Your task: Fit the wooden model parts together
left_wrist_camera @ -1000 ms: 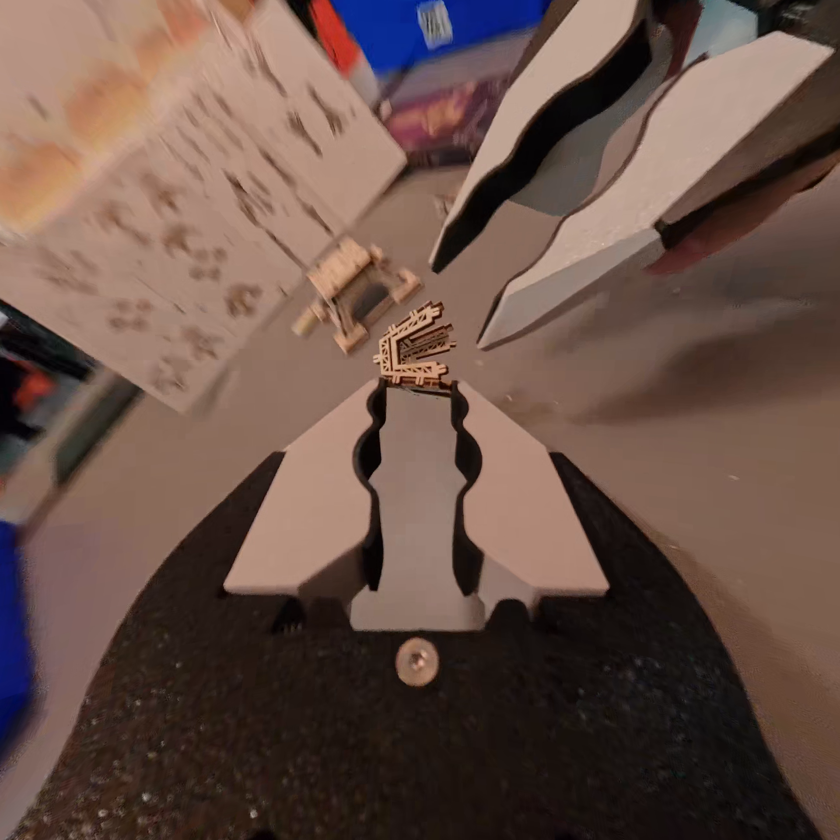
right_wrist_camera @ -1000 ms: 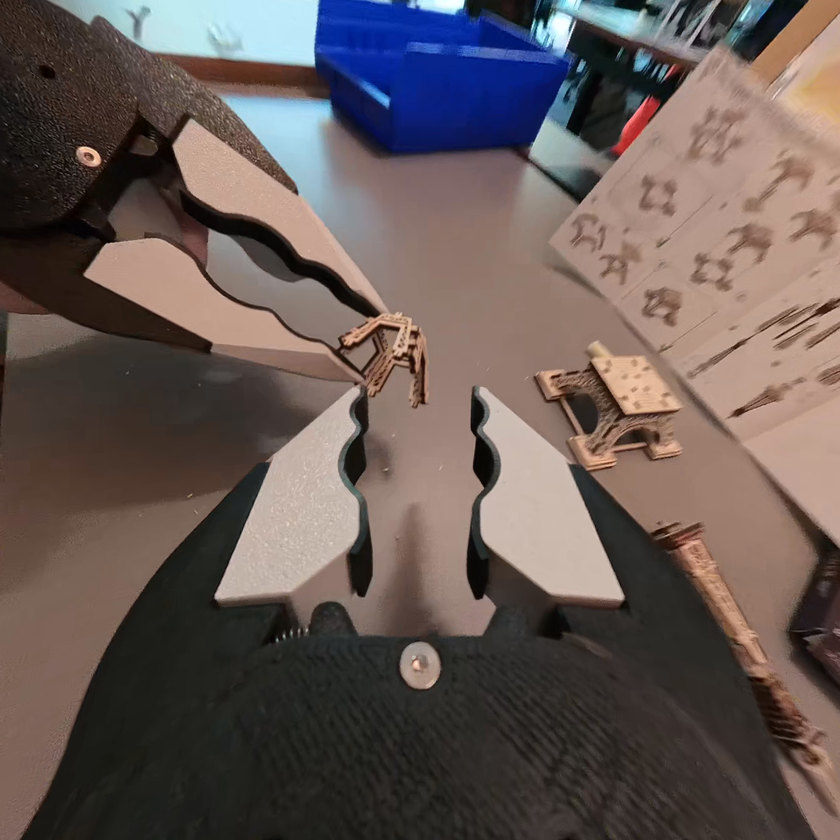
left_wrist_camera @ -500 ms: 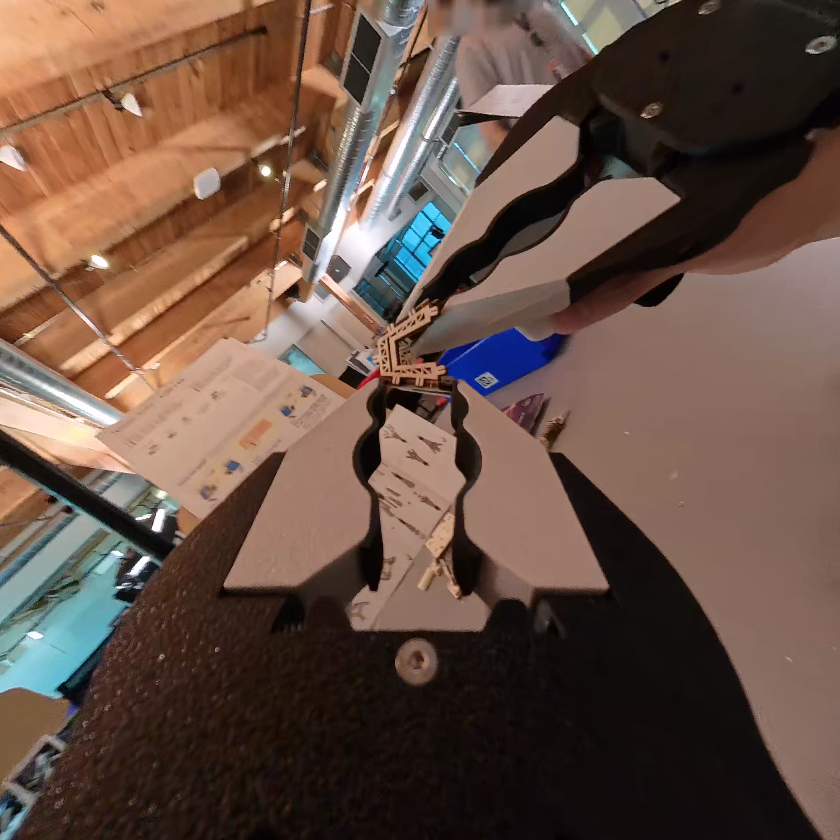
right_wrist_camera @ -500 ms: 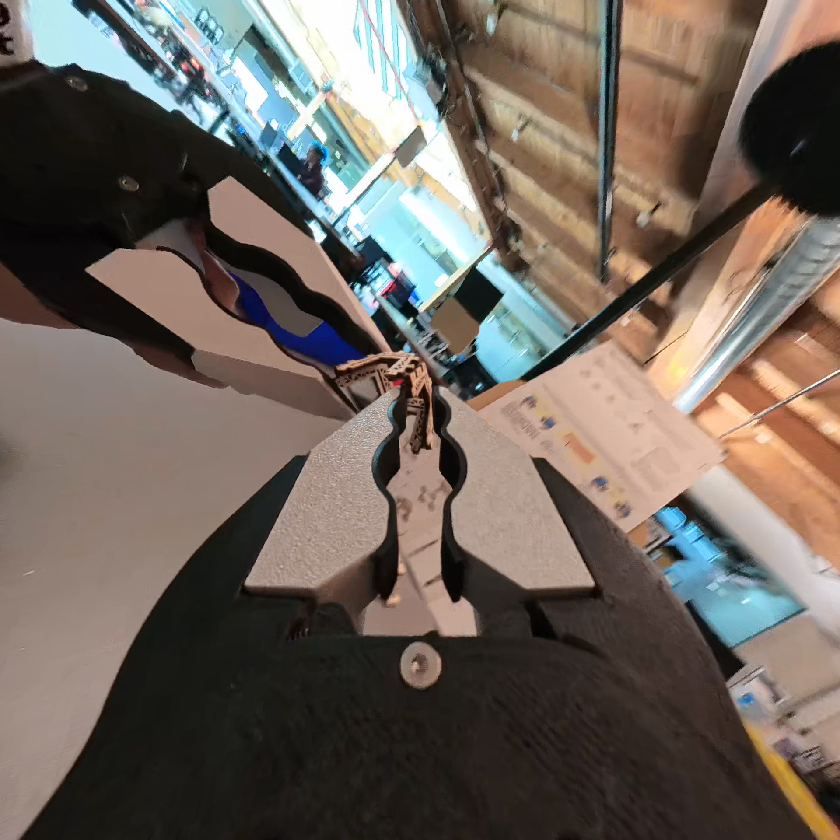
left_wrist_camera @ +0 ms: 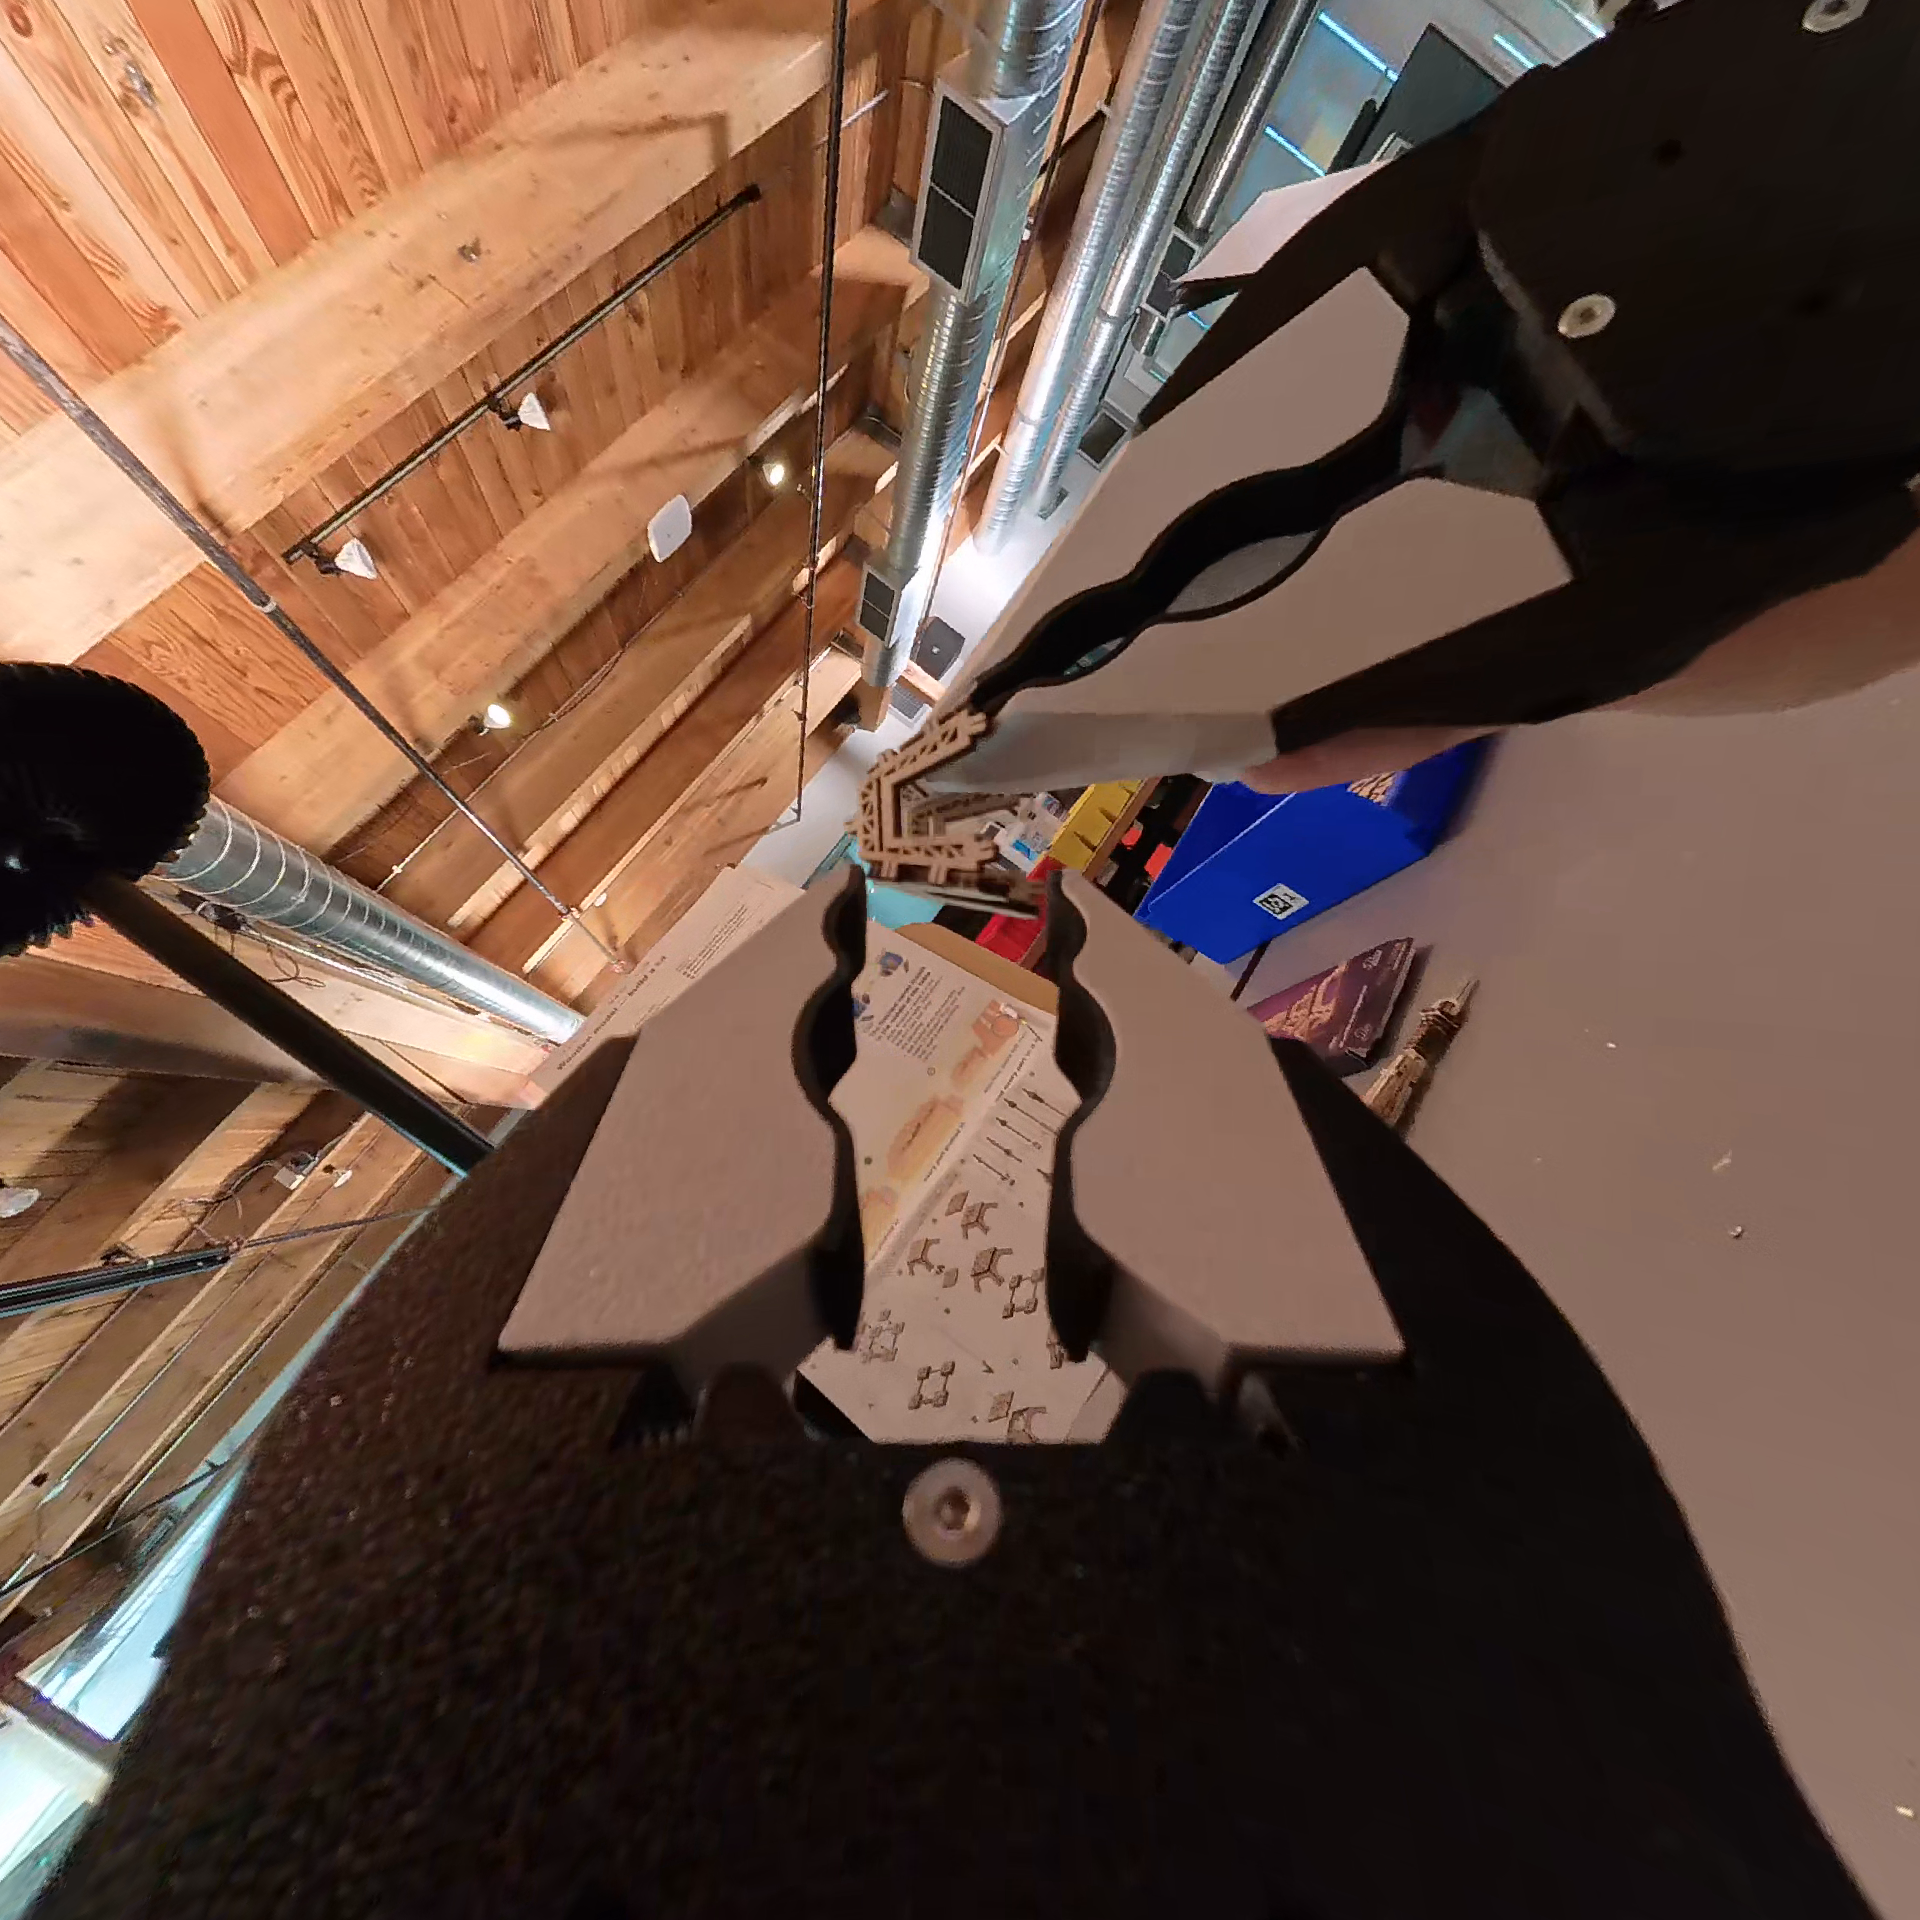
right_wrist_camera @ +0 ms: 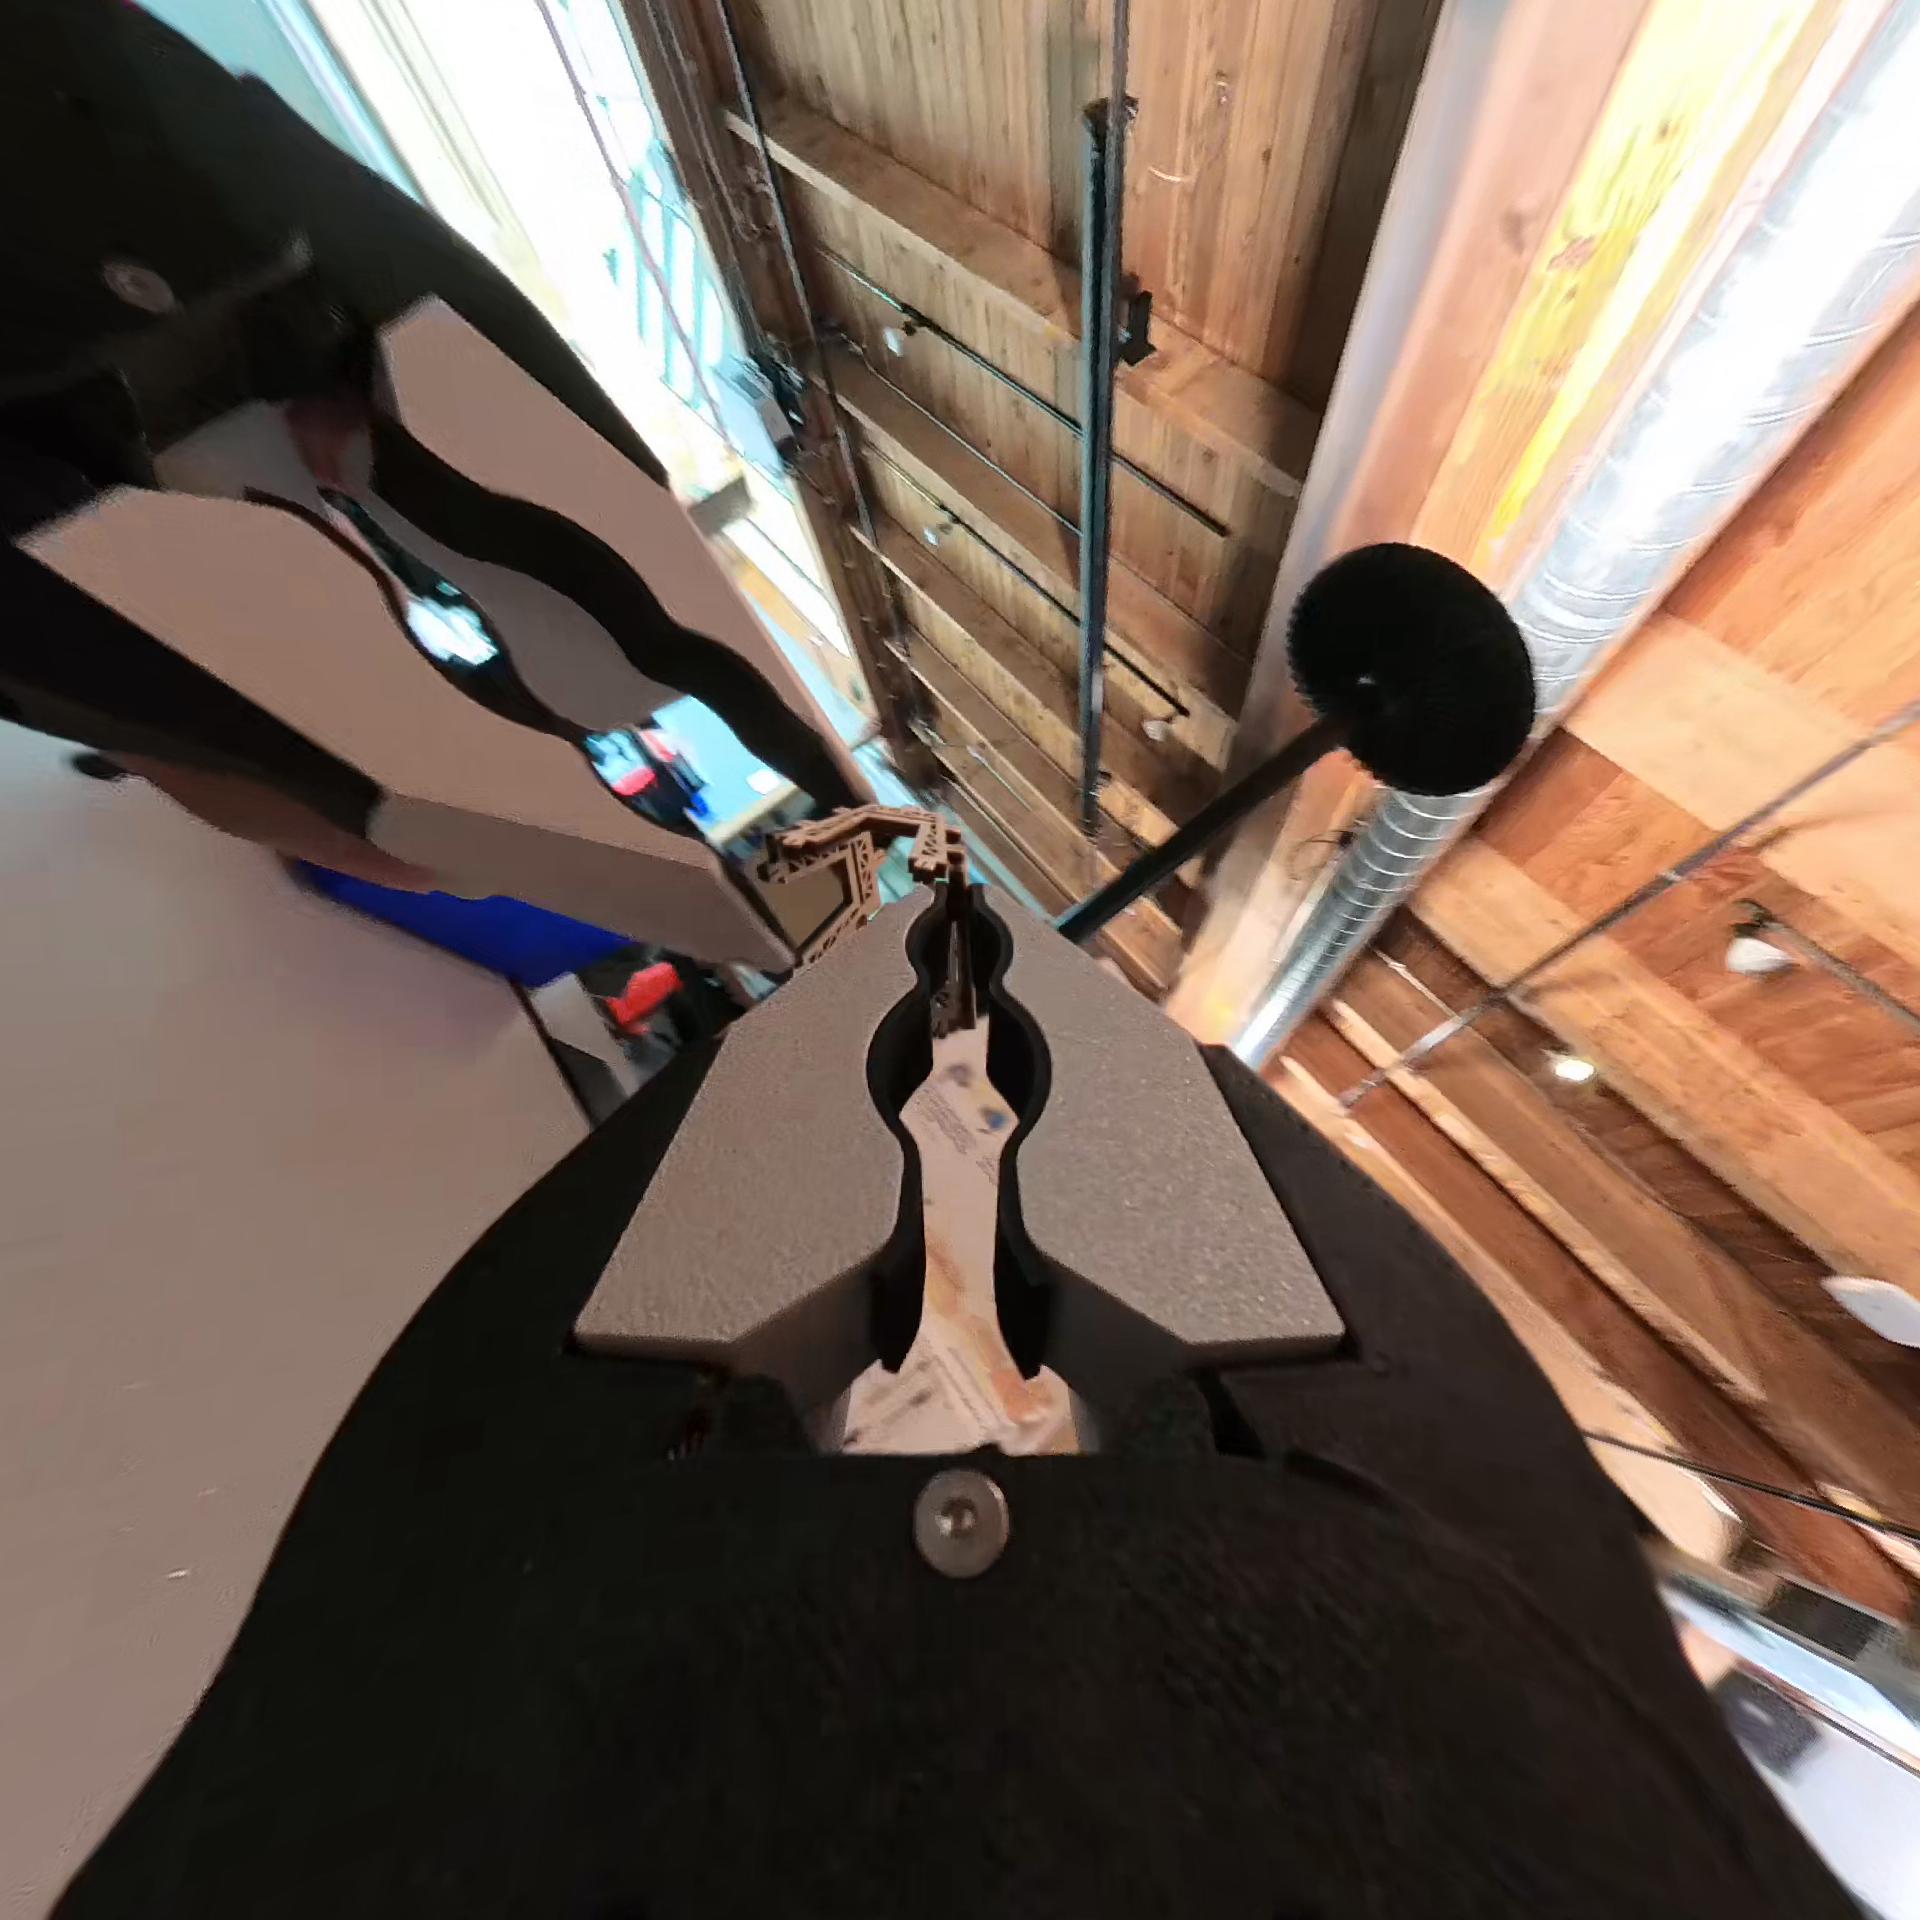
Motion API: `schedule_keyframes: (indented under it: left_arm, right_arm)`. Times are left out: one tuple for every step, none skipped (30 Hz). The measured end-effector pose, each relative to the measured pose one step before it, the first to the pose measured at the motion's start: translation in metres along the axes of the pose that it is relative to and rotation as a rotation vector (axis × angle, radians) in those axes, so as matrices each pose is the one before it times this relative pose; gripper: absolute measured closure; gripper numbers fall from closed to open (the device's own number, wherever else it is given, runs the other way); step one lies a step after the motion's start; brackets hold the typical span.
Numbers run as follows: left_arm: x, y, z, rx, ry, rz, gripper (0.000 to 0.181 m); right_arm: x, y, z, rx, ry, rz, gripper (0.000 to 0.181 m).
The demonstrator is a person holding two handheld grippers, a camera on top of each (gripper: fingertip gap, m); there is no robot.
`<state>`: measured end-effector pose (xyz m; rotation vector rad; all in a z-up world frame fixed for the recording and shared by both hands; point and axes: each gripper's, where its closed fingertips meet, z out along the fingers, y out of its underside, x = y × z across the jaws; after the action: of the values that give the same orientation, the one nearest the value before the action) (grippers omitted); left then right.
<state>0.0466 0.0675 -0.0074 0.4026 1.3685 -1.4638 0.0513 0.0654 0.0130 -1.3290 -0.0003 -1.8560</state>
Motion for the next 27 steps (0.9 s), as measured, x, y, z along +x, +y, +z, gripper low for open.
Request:
schedule_keyframes:
  left_arm:
    - [-0.00124, -0.00333, -0.00119, 0.0064, -0.0070, 0.0055, 0.146]
    - [-0.00161, -0.00428, -0.00139, 0.0079, -0.0116, 0.0114, 0.145]
    - [-0.00066, -0.00490, -0.00142, 0.0049, -0.0060, 0.0200, 0.145]
    - [-0.00183, -0.00560, -0.00136, -0.0002, -0.0168, 0.0311, 0.146]
    - [-0.00353, -0.00674, -0.00133, -0.0002, -0.0337, 0.0481, 0.148]
    - [-0.00164, -0.00747, -0.00133, 0.0023, -0.0259, 0.0613, 0.150]
    - [0.00086, -0.00708, -0.00064, 0.0022, -0.0118, 0.0628, 0.151]
    - [0.00035, -0.00450, -0.00012, -0.0083, -0.0171, 0.0538, 0.153]
    - [-0.00288, -0.00046, 0.00058, -0.0247, -0.0378, 0.0379, 0.157]
    - [-0.00361, 0.00176, 0.00086, -0.0287, -0.0379, 0.0277, 0.159]
    - [-0.00295, 0.00123, 0.00028, -0.0191, -0.0284, 0.0222, 0.161]
    - [-0.00324, -0.00081, -0.00073, -0.0029, -0.0261, 0.0168, 0.162]
    - [-0.00270, -0.00326, -0.00166, 0.0131, -0.0187, 0.0121, 0.163]
    - [-0.00062, -0.00504, -0.00170, 0.0226, -0.0033, 0.0108, 0.164]
    - [0.00016, -0.00461, -0.00121, 0.0168, 0.0021, 0.0116, 0.165]
    - [-0.00067, -0.00210, -0.00038, 0.0012, -0.0057, 0.0147, 0.165]
    - [-0.00114, 0.00045, 0.00034, -0.0135, -0.0110, 0.0165, 0.167]
    - [-0.00102, 0.00123, 0.00047, -0.0157, -0.0100, 0.0166, 0.169]
    - [-0.00128, 0.00085, 0.00029, -0.0112, -0.0114, 0.0141, 0.170]
    - [-0.00038, 0.00031, -0.00009, -0.0057, -0.0043, 0.0112, 0.173]
    - [-0.00008, -0.00006, -0.00014, -0.0028, -0.0018, 0.0093, 0.175]
    - [-0.00085, 0.00060, -0.00008, -0.0065, -0.0084, 0.0083, 0.177]
    - [-0.00049, 0.00050, 0.00014, -0.0068, -0.0053, 0.0086, 0.178]
    - [-0.00021, -0.00032, 0.00005, -0.0015, -0.0037, 0.0070, 0.178]
    - [-0.00143, -0.00060, -0.00043, -0.0008, -0.0094, 0.0063, 0.179]
    - [-0.00263, -0.00058, -0.00045, -0.0018, -0.0167, 0.0060, 0.181]
    - [-0.00276, -0.00110, -0.00072, 0.0019, -0.0182, 0.0083, 0.181]
  right_arm:
    - [0.00511, -0.00015, -0.00015, -0.0161, 0.0378, -0.0301, 0.181]
    - [0.00462, -0.00037, -0.00040, -0.0144, 0.0313, -0.0326, 0.181]
    - [0.00376, 0.00066, -0.00010, -0.0212, 0.0216, -0.0338, 0.181]
    - [0.00323, 0.00102, -0.00012, -0.0246, 0.0171, -0.0338, 0.181]
    - [0.00243, -0.00189, -0.00083, -0.0058, 0.0123, -0.0334, 0.181]
    - [0.00248, -0.00339, -0.00150, 0.0005, 0.0128, -0.0260, 0.181]
    - [0.00217, -0.00328, -0.00114, -0.0070, 0.0090, -0.0161, 0.181]
    - [0.00126, -0.00314, -0.00055, -0.0111, 0.0003, -0.0107, 0.181]
    - [0.00205, -0.00339, -0.00086, -0.0110, 0.0041, -0.0020, 0.181]
    - [0.00263, -0.00451, -0.00134, -0.0003, 0.0049, 0.0047, 0.181]
    - [0.00129, -0.00470, -0.00150, 0.0043, -0.0043, 0.0106, 0.181]
    - [0.00095, -0.00339, -0.00122, 0.0016, -0.0043, 0.0128, 0.181]
    - [0.00031, -0.00211, -0.00089, -0.0021, -0.0039, 0.0069, 0.181]
    - [-0.00064, -0.00098, -0.00031, -0.0052, -0.0073, -0.0005, 0.181]
    - [-0.00056, -0.00053, -0.00007, -0.0051, -0.0030, -0.0012, 0.181]
    - [-0.00017, -0.00145, -0.00040, 0.0037, 0.0025, -0.0016, 0.181]
    - [-0.00114, -0.00205, -0.00037, 0.0080, -0.0011, -0.0052, 0.181]
    - [-0.00179, -0.00153, -0.00018, 0.0033, -0.0040, -0.0085, 0.181]
    - [-0.00057, -0.00122, -0.00045, 0.0020, 0.0034, -0.0104, 0.181]
    - [0.00022, -0.00167, -0.00065, 0.0048, 0.0077, -0.0096, 0.181]
    - [0.00060, -0.00143, -0.00057, 0.0026, 0.0067, -0.0050, 0.181]
    - [0.00168, -0.00154, -0.00062, 0.0023, 0.0094, 0.0023, 0.181]
    - [0.00174, -0.00235, -0.00087, 0.0071, 0.0079, 0.0054, 0.181]
    - [0.00092, -0.00195, -0.00069, 0.0037, 0.0014, 0.0033, 0.181]
    - [0.00021, -0.00040, -0.00025, -0.0038, -0.0017, -0.0046, 0.181]
    - [0.00055, -0.00163, -0.00051, 0.0051, 0.0027, -0.0083, 0.181]
    - [0.00069, -0.00181, -0.00080, 0.0074, 0.0055, -0.0122, 0.181]
